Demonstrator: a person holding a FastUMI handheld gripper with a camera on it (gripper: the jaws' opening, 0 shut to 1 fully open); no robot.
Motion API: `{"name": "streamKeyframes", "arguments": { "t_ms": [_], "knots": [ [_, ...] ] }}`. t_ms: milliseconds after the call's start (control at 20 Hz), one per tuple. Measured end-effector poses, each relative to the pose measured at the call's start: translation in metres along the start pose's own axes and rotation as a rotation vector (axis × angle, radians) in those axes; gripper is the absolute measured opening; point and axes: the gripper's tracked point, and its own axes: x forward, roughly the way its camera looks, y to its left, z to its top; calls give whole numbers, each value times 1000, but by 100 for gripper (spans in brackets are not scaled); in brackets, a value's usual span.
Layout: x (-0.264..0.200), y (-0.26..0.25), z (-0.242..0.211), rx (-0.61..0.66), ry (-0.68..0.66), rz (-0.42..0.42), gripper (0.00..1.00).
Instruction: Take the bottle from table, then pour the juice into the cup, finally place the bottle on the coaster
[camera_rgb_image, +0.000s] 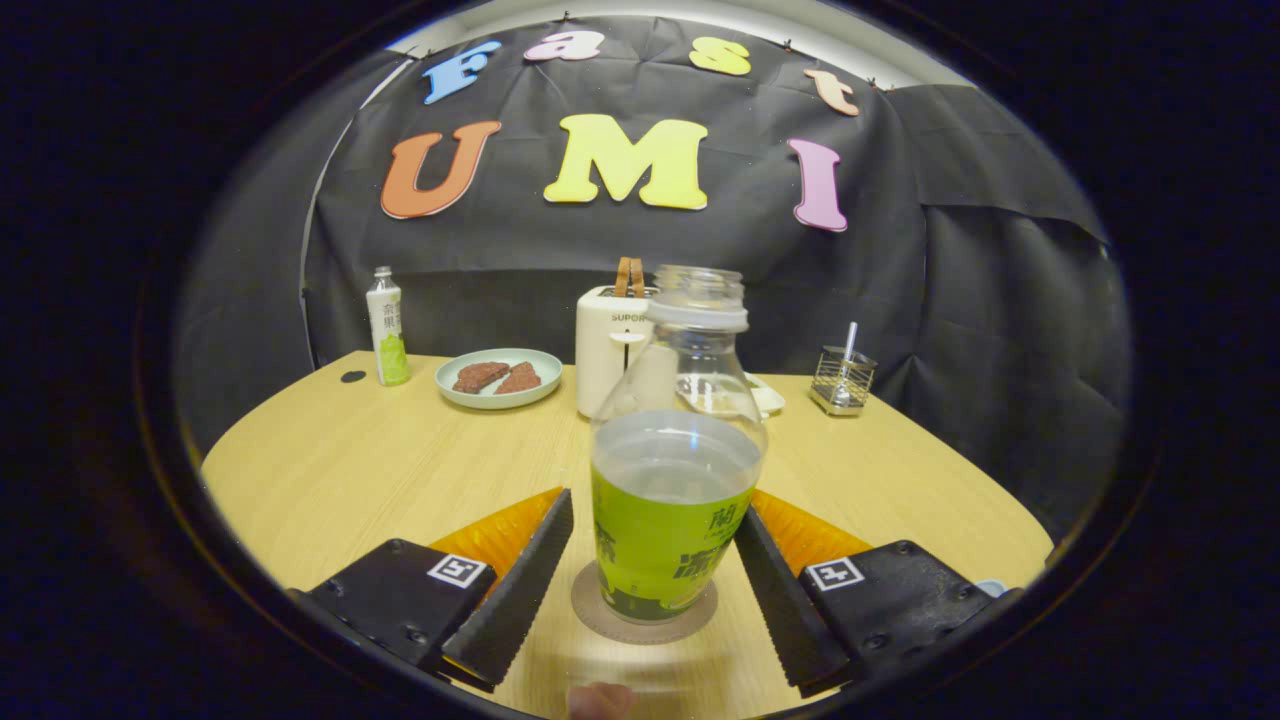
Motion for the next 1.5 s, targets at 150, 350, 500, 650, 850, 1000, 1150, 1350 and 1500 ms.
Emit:
{"name": "streamKeyframes", "arguments": {
  "t_ms": [150,350,500,650,850,1000,1150,1350,1500],
  "knots": [
    [-14,1,5,9,-24,20,100],
    [-44,1,11,10,-73,38,100],
    [-79,-2,22,0,-129,40,100],
    [-117,-11,36,-8,-194,30,100],
    [-166,-20,53,29,-269,38,100],
    [-194,-26,57,81,-317,51,100],
    [-214,-30,46,83,-318,46,100],
    [-238,-32,37,82,-354,39,100],
    [-248,-32,26,72,-368,46,100]
  ]
}}
